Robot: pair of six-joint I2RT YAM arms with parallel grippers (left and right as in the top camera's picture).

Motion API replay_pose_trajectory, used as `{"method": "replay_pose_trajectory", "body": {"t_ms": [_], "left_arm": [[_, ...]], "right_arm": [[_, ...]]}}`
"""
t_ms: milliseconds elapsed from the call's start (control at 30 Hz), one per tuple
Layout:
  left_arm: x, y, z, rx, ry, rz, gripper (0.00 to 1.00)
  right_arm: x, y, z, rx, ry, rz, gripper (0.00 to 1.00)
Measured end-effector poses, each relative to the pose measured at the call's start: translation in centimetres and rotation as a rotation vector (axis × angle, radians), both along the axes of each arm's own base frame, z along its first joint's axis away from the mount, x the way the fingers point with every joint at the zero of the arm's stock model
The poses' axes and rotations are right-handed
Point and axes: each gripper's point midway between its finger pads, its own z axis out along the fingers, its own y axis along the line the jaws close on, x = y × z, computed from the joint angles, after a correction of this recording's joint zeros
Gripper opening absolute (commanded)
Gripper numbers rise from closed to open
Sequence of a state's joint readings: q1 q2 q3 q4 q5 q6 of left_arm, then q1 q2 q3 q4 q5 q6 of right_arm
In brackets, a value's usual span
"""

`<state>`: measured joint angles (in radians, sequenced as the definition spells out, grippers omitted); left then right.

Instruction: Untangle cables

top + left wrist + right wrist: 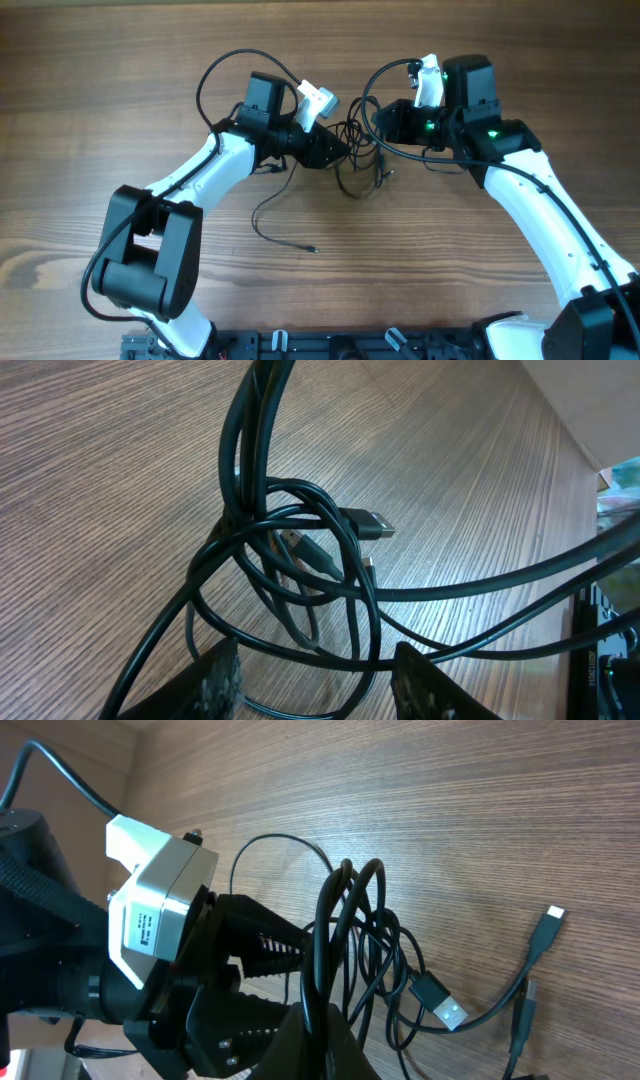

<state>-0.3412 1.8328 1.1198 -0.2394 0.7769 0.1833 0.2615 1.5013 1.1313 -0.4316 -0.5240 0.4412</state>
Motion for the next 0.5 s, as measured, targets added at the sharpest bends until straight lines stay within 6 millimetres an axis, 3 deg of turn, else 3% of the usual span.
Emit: {"method": "replay_pose_trajectory", "body": {"t_ms": [133, 200, 300, 467, 500], "left_arm": [[0.4, -0.1, 0.2, -0.006, -0.024, 0.002, 0.45], [0.7, -0.2, 0.2, -0.011, -0.038, 0.002, 0.36], [1.1, -0.4, -1.2, -0.008, -0.024, 0.001, 0.30], [1.4, -0.6, -2.6, -0.014, -0.006, 0.001, 0.05], [1.5, -0.6, -2.5, -0.017, -0.008, 0.005, 0.04]], "right_arm": [[-0.1, 0.2, 0.1, 0.011, -0.001, 0.008, 0.05], [-0.1, 0.3, 0.2, 0.017, 0.000, 0.012, 0.05], [-0.2, 0.3, 0.3, 0.021, 0.001, 0.016, 0.05], [-0.2, 0.5, 0.3, 0.021, 0.001, 0.019, 0.05], [-0.2, 0.5, 0.3, 0.021, 0.001, 0.019, 0.05]]}}
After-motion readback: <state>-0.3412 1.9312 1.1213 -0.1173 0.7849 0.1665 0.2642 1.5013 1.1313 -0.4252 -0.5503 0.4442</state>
